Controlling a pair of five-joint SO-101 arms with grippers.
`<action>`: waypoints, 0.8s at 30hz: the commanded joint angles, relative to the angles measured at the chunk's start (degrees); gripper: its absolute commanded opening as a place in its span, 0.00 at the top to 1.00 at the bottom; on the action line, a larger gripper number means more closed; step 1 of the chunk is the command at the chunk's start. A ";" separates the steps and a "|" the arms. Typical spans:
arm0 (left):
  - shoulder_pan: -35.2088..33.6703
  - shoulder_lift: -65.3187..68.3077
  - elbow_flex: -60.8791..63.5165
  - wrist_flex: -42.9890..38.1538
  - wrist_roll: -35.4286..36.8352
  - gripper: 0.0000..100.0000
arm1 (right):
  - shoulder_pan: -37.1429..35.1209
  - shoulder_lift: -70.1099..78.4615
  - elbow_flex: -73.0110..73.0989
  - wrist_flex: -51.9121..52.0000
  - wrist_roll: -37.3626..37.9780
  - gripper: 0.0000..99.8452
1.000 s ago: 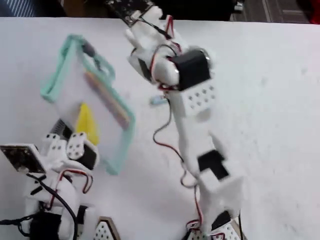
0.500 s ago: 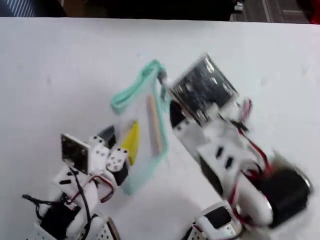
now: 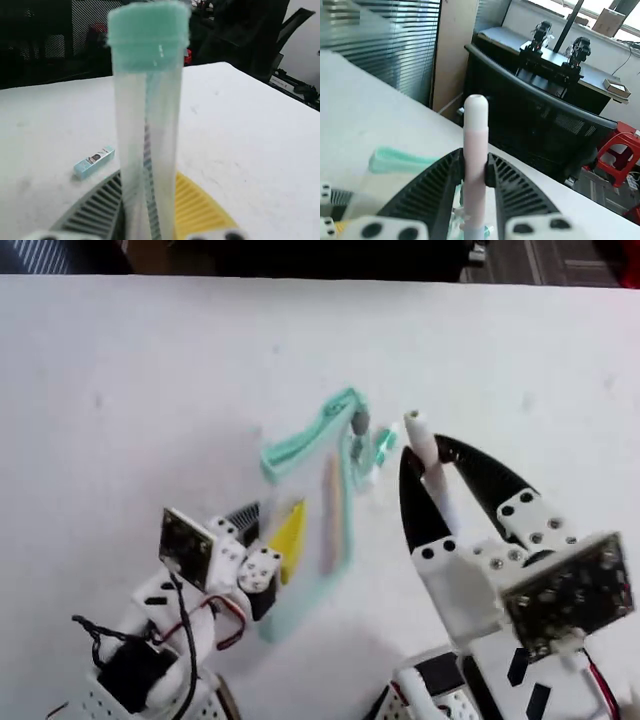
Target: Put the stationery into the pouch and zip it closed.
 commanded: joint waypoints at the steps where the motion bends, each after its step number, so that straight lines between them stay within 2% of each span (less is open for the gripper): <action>1: 3.74 -0.66 -0.44 1.49 -5.80 0.98 | 0.57 -0.13 -0.26 -3.65 -7.12 0.98; 5: 4.00 -0.66 -0.35 2.64 -8.09 0.98 | 0.57 -0.13 -0.26 -5.67 -13.45 0.98; 9: 3.91 -0.66 -0.35 2.90 -8.18 0.98 | 0.57 -0.13 -0.26 -9.89 -26.99 0.98; 11: 3.82 -0.66 -0.35 2.90 -8.18 0.98 | 0.57 -0.13 -0.26 -12.88 -30.95 0.98; 17: 3.56 -0.66 -0.44 2.81 -8.70 0.98 | 0.31 0.75 0.62 -18.51 -33.14 0.98; 20: 3.56 -0.66 -0.44 2.46 -16.79 0.97 | -2.15 1.27 1.05 -18.95 -32.79 0.98; 22: 3.74 -0.66 -0.44 2.81 -21.98 0.92 | -3.47 1.63 1.05 -18.42 -32.70 0.98; 24: 3.47 -0.66 -0.44 3.34 -20.31 0.88 | -4.44 1.54 1.05 -18.07 -32.70 0.98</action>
